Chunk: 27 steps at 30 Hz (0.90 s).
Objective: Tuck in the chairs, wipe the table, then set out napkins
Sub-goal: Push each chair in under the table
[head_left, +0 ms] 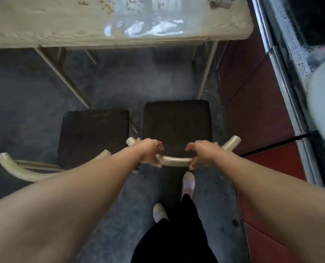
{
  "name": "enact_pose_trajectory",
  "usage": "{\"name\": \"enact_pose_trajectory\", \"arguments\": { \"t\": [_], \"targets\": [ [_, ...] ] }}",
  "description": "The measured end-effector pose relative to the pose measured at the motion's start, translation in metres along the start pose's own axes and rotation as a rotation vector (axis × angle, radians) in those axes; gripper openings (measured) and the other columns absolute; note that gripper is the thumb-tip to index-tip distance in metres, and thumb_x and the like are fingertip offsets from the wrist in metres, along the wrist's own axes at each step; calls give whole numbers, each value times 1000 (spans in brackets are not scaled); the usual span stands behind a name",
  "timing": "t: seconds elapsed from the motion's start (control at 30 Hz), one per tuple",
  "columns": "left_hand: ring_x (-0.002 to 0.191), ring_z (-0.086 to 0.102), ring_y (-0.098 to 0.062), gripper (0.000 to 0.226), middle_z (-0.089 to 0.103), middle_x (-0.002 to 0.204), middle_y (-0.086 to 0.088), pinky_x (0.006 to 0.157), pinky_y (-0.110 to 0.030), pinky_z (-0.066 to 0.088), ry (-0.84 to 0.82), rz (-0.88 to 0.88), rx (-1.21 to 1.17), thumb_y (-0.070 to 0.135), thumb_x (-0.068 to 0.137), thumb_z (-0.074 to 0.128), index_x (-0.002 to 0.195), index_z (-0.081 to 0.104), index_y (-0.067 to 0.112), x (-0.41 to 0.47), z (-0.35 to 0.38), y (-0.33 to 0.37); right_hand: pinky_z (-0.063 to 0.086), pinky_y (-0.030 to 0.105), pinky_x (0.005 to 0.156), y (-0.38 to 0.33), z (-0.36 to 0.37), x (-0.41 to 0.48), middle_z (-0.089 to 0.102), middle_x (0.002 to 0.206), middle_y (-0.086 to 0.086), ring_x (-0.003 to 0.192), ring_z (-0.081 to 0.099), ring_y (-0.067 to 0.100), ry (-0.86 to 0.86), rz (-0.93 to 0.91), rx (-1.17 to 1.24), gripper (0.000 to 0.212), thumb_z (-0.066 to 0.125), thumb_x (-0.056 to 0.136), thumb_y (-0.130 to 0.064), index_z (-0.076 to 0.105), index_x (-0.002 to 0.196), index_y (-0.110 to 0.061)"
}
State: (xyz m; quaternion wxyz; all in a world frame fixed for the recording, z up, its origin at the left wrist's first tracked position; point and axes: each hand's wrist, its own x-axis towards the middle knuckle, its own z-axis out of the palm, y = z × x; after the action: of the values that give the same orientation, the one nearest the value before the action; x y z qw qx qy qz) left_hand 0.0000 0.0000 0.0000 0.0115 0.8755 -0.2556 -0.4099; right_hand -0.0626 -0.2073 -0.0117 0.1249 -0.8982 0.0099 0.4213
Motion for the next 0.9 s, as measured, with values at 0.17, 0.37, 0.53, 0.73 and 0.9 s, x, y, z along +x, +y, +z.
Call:
{"name": "enact_pose_trajectory", "arguments": {
  "t": [0.17, 0.37, 0.53, 0.73, 0.9],
  "targets": [
    [115, 57, -21, 54, 64, 118, 5, 108, -48, 29, -4, 57, 109, 40, 75, 75, 124, 56, 30, 16, 24, -5, 41, 46, 92, 4, 20, 16, 54, 126, -2, 119, 52, 23, 1, -13, -127, 70, 76, 76, -40, 44, 137, -34],
    [107, 60, -20, 26, 66, 103, 4, 112, -51, 27, 8, 165, 205, 31, 85, 63, 110, 59, 27, 36, 38, -11, 41, 34, 67, 9, 33, 28, 60, 111, -3, 98, 60, 21, 35, -148, -235, 32, 62, 82, -30, 54, 113, -32],
    [98, 61, -21, 20, 64, 102, 2, 93, -44, 37, 46, 281, 222, 29, 89, 58, 106, 49, 25, 40, 38, -22, 48, 35, 68, 17, 27, 29, 61, 103, -3, 91, 62, 21, 54, -214, -241, 27, 62, 84, -27, 53, 108, -33],
    [103, 59, -23, 20, 64, 106, 0, 93, -45, 34, 144, 248, 225, 23, 88, 61, 104, 49, 23, 60, 19, -25, 50, 34, 75, 23, 6, 46, 61, 107, -3, 96, 63, 20, 138, -226, -200, 35, 65, 87, -21, 51, 117, -33],
    [104, 56, -24, 21, 63, 108, 0, 94, -45, 34, 265, 204, 283, 25, 87, 61, 103, 46, 24, 87, -12, -39, 52, 40, 83, 23, -28, 67, 62, 109, -2, 97, 63, 21, 254, -242, -246, 37, 64, 88, -26, 41, 118, -30]
  ]
}}
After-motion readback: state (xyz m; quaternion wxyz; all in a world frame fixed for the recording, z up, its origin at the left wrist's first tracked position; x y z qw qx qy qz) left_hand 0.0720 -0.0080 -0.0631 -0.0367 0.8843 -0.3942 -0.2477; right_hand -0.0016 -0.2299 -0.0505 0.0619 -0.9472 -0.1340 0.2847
